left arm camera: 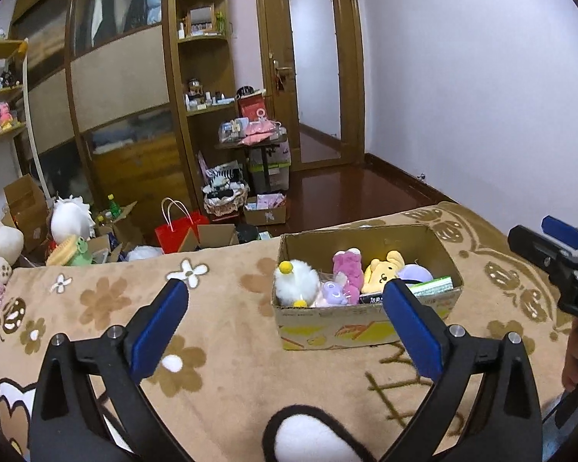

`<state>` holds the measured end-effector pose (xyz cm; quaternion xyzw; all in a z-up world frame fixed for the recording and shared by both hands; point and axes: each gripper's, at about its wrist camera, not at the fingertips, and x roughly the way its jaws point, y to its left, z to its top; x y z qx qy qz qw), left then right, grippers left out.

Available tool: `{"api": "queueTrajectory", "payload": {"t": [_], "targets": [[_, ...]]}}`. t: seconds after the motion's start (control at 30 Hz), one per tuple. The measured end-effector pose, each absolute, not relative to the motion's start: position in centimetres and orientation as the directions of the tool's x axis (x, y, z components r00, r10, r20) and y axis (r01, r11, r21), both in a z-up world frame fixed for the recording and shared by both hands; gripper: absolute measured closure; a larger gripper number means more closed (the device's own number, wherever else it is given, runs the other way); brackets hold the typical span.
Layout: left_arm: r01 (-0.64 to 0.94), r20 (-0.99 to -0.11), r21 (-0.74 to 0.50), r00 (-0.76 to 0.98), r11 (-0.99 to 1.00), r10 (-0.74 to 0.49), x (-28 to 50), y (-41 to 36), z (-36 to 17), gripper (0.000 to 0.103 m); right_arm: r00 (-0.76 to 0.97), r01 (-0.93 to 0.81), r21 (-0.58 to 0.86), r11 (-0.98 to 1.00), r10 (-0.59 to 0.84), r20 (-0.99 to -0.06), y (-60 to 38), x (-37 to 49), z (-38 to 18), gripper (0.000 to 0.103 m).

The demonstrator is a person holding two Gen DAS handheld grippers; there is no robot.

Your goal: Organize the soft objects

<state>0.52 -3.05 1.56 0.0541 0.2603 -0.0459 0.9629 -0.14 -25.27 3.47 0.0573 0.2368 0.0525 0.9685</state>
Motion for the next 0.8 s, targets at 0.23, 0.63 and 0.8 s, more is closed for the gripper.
{"api": "queueTrajectory", "payload": {"t": [0.23,0.63,0.8], "targets": [[0.112,-0.494,0.096,0.868,0.989,-0.05,-1.2,-2.7,1.5,0.003,0.876,-0.073,0.128,0.989,0.125,-0.466,-25.3,-2.2,3.1,0.0],[0.126,-0.541,0.083,0.839,0.989,-0.061,-0.2,-2.5,0.0,0.003,0.856,-0.068,0.105,0.992,0.113,-0.505,-25.1,-2.2,1.2,0.0],[0.131,-0.556,0.077,0.828,0.988,-0.067,0.3,-2.6,-0.4,0.003,0.848,-0.058,0.108,0.992,0.106,-0.52,-25.2,-1.8,0.6,0.0]]}}
